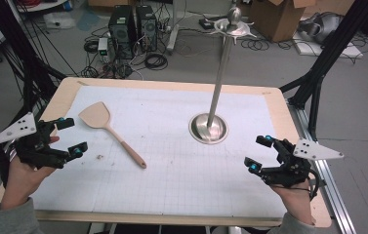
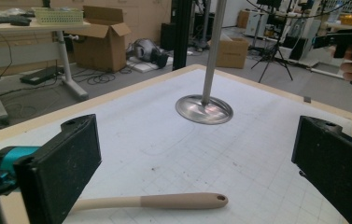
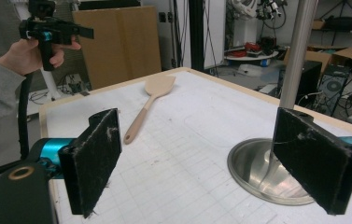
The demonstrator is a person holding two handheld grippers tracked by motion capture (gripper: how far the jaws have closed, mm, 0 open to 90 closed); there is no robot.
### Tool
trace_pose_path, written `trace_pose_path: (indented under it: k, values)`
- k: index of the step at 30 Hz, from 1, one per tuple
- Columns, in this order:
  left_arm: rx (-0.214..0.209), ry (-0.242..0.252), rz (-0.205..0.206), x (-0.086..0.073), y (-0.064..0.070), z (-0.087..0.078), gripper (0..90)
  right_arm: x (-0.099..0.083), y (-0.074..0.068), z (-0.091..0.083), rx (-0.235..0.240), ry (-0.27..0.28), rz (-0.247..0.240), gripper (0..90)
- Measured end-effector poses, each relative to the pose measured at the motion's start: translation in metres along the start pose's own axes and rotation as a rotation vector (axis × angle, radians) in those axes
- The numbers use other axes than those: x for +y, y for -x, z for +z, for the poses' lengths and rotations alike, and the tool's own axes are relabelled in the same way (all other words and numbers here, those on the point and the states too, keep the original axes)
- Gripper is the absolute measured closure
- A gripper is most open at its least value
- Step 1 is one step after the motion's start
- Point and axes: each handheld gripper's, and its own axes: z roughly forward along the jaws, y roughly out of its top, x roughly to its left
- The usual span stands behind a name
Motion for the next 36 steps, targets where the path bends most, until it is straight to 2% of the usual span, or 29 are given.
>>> trace_pose_path:
  k: [5, 12, 18, 22, 24, 26, 31, 34, 36]
  values:
    - [0.015, -0.026, 0.004, -0.003, -0.003, 0.003, 1.8, -0.001, 0.001, 0.001, -0.002, 0.005, -0.001, 15.0]
    - [0.023, -0.027, 0.003, -0.004, -0.003, 0.004, 1.7, -0.002, 0.001, 0.001, -0.003, -0.002, 0.006, 15.0]
    - [0.013, -0.035, -0.002, -0.007, -0.004, 0.009, 2.7, -0.002, 0.002, 0.002, -0.003, -0.001, 0.004, 15.1]
    - [-0.013, -0.077, -0.002, -0.013, -0.006, 0.018, 5.1, -0.002, 0.002, 0.003, -0.003, -0.009, 0.001, 15.1]
    - [-0.014, -0.087, 0.001, -0.014, -0.006, 0.020, 6.9, -0.002, 0.001, 0.004, -0.003, -0.017, -0.003, 15.3]
    - [-0.022, -0.119, -0.012, -0.019, -0.009, 0.025, 7.0, -0.003, 0.001, 0.005, 0.002, -0.025, -0.005, 15.3]
    - [-0.028, -0.148, -0.028, -0.022, -0.011, 0.030, 8.7, -0.003, 0.001, 0.005, 0.005, -0.027, -0.009, 15.3]
    - [-0.017, -0.167, 0.001, -0.023, -0.010, 0.033, 9.3, -0.003, 0.001, 0.005, 0.006, -0.028, -0.010, 15.3]
    - [-0.018, -0.175, 0.012, -0.023, -0.009, 0.035, 15.6, -0.003, 0.001, 0.005, 0.007, -0.031, -0.008, 15.3]
